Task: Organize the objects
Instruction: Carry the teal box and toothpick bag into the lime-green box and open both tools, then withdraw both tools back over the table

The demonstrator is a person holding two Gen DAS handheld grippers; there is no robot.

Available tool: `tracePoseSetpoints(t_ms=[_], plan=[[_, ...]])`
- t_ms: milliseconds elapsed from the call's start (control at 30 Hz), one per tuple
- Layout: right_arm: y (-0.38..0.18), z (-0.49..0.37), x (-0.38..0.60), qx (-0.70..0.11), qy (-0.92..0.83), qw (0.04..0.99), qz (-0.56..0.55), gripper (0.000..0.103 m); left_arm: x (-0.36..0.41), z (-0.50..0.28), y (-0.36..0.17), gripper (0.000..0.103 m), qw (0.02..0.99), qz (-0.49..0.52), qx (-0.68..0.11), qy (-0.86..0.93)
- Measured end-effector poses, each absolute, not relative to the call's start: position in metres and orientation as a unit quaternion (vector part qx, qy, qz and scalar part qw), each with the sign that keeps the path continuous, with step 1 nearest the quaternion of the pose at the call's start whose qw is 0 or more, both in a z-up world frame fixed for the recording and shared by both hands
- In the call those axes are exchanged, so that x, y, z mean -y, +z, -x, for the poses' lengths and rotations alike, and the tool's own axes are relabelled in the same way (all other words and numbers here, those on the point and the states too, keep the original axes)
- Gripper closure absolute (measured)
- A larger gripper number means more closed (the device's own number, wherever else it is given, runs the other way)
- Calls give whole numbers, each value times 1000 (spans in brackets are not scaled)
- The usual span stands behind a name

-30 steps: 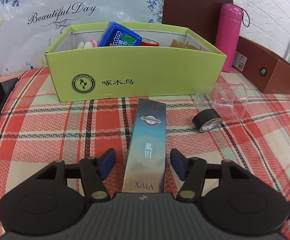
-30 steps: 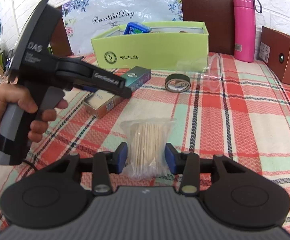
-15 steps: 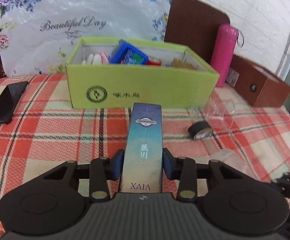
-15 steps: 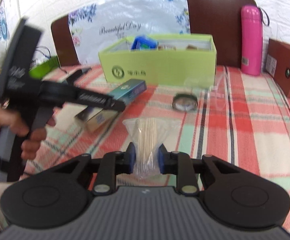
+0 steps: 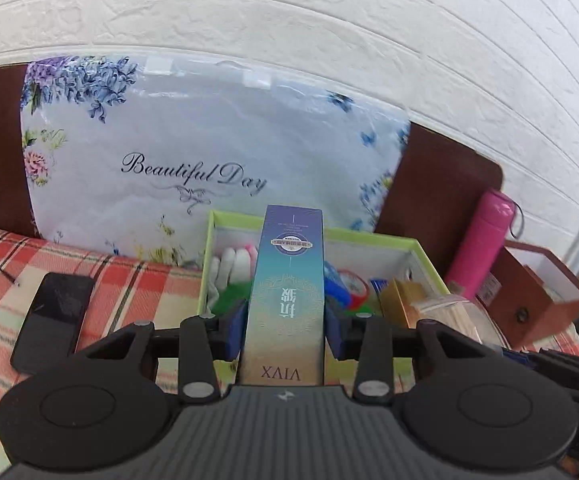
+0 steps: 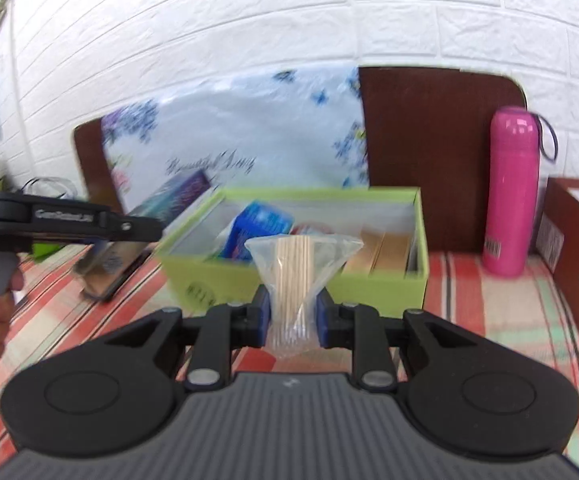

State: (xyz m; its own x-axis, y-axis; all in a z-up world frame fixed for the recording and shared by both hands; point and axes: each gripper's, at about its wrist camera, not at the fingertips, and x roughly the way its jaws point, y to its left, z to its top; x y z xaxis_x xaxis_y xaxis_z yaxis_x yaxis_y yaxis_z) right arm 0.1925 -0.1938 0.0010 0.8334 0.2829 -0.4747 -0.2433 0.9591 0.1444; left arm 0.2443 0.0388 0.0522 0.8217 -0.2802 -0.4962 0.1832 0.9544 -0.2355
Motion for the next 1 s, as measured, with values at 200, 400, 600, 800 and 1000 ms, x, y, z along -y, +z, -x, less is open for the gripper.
tracePoseSetpoints(t_ms=[200, 400, 600, 800, 1000], plan=[[0, -252, 195, -233, 121, 964, -37, 81, -38, -291, 54, 61, 951, 78, -276, -115], [-17, -290, 189, -220, 115, 968, -24, 68, -32, -317, 41, 58, 950, 76, -279, -119], [-44, -280, 189, -236, 100, 966, 10, 31, -40, -301, 30, 27, 955, 85, -260, -111], [-27, -251, 204, -216, 87, 972, -20, 16, -30, -272, 41, 27, 959, 58, -258, -98], [4, -201, 210, -182, 93, 979, -8, 1, -9, -235, 57, 27, 960, 36, -261, -98]])
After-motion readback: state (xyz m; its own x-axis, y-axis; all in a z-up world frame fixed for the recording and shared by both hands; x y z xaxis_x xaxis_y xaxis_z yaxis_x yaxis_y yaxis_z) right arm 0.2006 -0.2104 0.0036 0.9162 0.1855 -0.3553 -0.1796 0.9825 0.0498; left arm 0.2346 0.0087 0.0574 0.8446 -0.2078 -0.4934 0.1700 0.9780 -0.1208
